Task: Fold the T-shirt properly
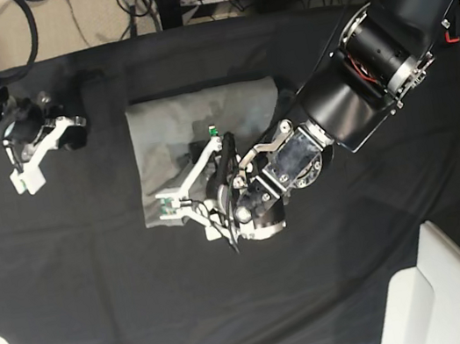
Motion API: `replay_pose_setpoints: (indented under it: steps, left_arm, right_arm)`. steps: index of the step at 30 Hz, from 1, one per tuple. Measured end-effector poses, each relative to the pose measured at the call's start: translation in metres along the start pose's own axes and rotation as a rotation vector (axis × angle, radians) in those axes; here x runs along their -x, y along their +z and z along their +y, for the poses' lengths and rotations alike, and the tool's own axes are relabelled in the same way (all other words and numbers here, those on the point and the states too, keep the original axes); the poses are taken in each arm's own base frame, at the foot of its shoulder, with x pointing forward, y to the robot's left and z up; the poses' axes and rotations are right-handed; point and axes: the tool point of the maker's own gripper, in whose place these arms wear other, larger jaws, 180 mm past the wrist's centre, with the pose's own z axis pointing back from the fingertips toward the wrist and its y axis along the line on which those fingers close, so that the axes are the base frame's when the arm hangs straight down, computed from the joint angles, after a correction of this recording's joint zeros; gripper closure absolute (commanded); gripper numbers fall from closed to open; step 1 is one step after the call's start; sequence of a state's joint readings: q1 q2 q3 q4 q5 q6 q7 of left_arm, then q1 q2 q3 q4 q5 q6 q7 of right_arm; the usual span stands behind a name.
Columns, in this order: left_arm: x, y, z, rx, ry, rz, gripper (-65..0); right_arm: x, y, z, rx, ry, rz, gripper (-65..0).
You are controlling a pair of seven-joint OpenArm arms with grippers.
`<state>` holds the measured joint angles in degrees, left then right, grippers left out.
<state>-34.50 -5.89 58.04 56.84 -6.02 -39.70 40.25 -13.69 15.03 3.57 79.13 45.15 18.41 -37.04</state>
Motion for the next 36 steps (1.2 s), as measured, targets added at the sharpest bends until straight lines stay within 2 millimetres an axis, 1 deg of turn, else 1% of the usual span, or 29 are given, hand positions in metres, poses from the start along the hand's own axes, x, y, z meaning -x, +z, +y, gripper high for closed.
replay_pose_setpoints:
  steps: [2, 3, 7, 10, 12, 14, 16, 17, 18, 19, 20, 21, 22, 24, 25, 27, 28, 31, 33, 36]
  left_arm:
    - [-0.001, 0.003, 0.006, -0.011, -0.002, -0.001, -53.3]
    - [-0.002, 0.004, 0.009, -0.017, -0.005, -0.001, -54.1]
    - [-0.005, 0.015, 0.028, -0.054, -0.016, -0.003, -54.3]
    - [-0.010, 0.030, 0.051, -0.097, 0.011, -0.031, -54.3]
    - [-0.017, 0.045, 0.070, -0.147, 0.022, -0.058, -54.3]
    - [-0.033, 0.067, 0.087, -0.205, 0.009, -0.113, -53.8]
    - [-0.041, 0.088, 0.094, -0.254, 0.006, -0.125, -52.8]
    - [-0.038, 0.095, 0.094, -0.278, 0.003, -0.092, -50.7]
    - [-0.036, 0.100, 0.090, -0.292, 0.006, -0.076, -44.4]
    - [-0.031, 0.102, 0.082, -0.299, 0.024, -0.073, -34.6]
    - [-0.028, 0.104, 0.072, -0.299, 0.043, -0.090, -23.4]
    - [-0.021, 0.101, 0.056, -0.286, 0.071, -0.110, -8.7]
    - [-0.012, 0.095, 0.038, -0.264, 0.108, -0.121, 0.0]
    - [0.012, 0.083, 0.004, -0.215, 0.199, -0.128, 0.0]
    - [0.027, 0.078, -0.008, -0.199, 0.248, -0.112, 0.0]
    - [0.049, 0.071, -0.030, -0.180, 0.335, -0.089, 0.0]
    - [0.052, 0.069, -0.039, -0.171, 0.360, -0.102, 0.0]
    - [0.043, 0.064, -0.063, -0.140, 0.397, -0.208, 0.0]
    - [0.044, 0.058, -0.075, -0.111, 0.406, -0.211, 0.0]
    - [0.047, 0.057, -0.076, -0.109, 0.406, -0.202, 0.0]
  right_arm:
    - [0.000, 0.000, 0.000, -0.001, 0.000, 0.001, 0.0]
    - [0.000, 0.000, 0.000, -0.001, 0.001, 0.002, 0.0]
    - [0.001, 0.000, 0.000, 0.001, 0.003, 0.003, 0.0]
    - [0.001, 0.000, 0.000, 0.001, 0.003, 0.004, 0.0]
    - [0.001, 0.000, 0.000, 0.001, 0.004, 0.006, 0.0]
    - [0.001, -0.001, 0.001, 0.000, 0.003, 0.005, 0.0]
    - [0.002, 0.000, 0.000, 0.001, 0.005, 0.009, 0.0]
    - [0.001, 0.000, 0.000, 0.002, 0.005, 0.007, 0.0]
    - [0.002, 0.000, -0.001, 0.003, 0.006, 0.008, 0.0]
    - [0.001, 0.000, -0.001, 0.003, 0.006, 0.006, 0.0]
    - [0.002, 0.000, -0.001, 0.004, 0.009, 0.010, 0.0]
    - [0.002, 0.000, -0.001, 0.003, 0.007, 0.009, 0.0]
    - [0.002, 0.000, -0.001, 0.003, 0.007, 0.009, 0.0]
    - [0.003, 0.001, -0.002, 0.005, 0.006, 0.010, 0.0]
    - [0.003, 0.000, -0.001, 0.003, 0.005, 0.011, 0.0]
    - [0.004, 0.001, -0.002, 0.004, 0.004, 0.013, 0.0]
    - [0.004, 0.001, -0.002, 0.005, 0.004, 0.012, 0.0]
    - [0.002, 0.001, -0.002, 0.005, 0.006, 0.009, 0.0]
    - [0.002, 0.001, -0.002, 0.006, 0.005, 0.008, 0.0]
    - [0.002, 0.001, -0.002, 0.006, 0.006, 0.009, 0.0]
